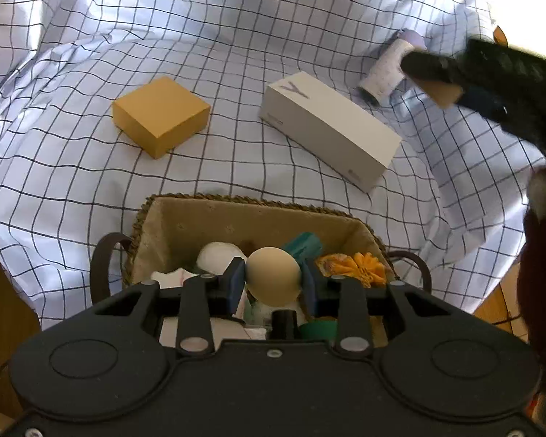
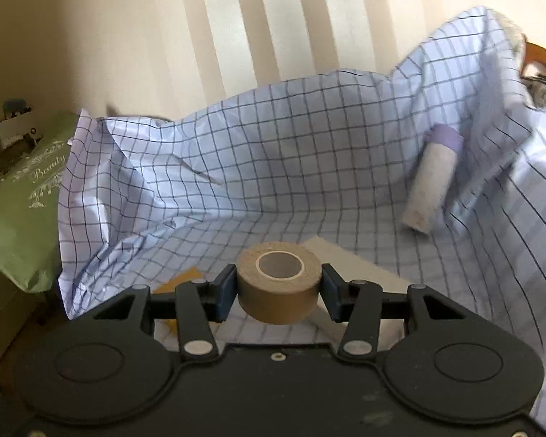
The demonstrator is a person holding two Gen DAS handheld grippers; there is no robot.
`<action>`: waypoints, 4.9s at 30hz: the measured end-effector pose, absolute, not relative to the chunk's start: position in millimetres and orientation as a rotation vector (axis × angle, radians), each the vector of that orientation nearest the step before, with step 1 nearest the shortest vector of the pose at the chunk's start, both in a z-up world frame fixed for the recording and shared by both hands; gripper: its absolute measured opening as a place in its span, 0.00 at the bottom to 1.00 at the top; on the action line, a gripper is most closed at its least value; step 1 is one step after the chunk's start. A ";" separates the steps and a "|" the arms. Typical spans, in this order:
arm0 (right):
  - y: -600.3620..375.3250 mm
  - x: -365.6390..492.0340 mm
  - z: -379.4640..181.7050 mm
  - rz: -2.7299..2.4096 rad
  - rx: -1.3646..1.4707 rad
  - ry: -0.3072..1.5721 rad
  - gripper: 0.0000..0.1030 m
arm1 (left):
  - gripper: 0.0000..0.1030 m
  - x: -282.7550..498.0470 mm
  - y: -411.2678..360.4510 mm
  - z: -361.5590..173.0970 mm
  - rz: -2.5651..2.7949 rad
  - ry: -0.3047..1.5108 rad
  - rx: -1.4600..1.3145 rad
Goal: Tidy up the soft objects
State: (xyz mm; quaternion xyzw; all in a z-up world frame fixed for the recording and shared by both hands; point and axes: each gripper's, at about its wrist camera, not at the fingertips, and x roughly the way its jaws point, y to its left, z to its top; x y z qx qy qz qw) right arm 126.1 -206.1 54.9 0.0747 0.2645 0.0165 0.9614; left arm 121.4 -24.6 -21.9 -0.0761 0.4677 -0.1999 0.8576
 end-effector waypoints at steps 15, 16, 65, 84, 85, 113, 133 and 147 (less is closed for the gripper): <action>-222.8 77.8 16.0 -0.057 0.258 0.670 0.47 | 0.46 110.9 -45.0 -28.2 -0.471 1.022 -0.102; -223.4 78.0 15.6 -0.058 0.263 0.671 0.47 | 0.47 109.7 -44.5 -27.8 -0.466 1.018 -0.099; -182.8 4.9 11.9 0.025 0.177 0.731 0.64 | 0.65 55.6 -11.2 -13.8 -0.154 0.872 -0.051; -183.8 -37.8 12.8 -0.047 0.201 0.725 0.84 | 0.79 11.9 -9.5 -7.6 -0.122 0.798 -0.014; -183.9 -39.1 12.7 -0.048 0.202 0.727 0.84 | 0.79 10.3 -9.2 -7.2 -0.119 0.795 -0.013; -192.5 -41.6 0.8 -0.084 0.253 0.804 0.88 | 0.90 -2.7 -8.5 -11.3 -0.090 0.796 -0.013; -194.0 -41.3 -3.4 -0.082 0.264 0.821 0.90 | 0.91 -3.0 -7.9 -14.0 -0.090 0.802 -0.013; -195.3 -40.0 -5.0 -0.083 0.275 0.832 0.90 | 0.91 -2.6 -8.6 -14.8 -0.092 0.805 -0.011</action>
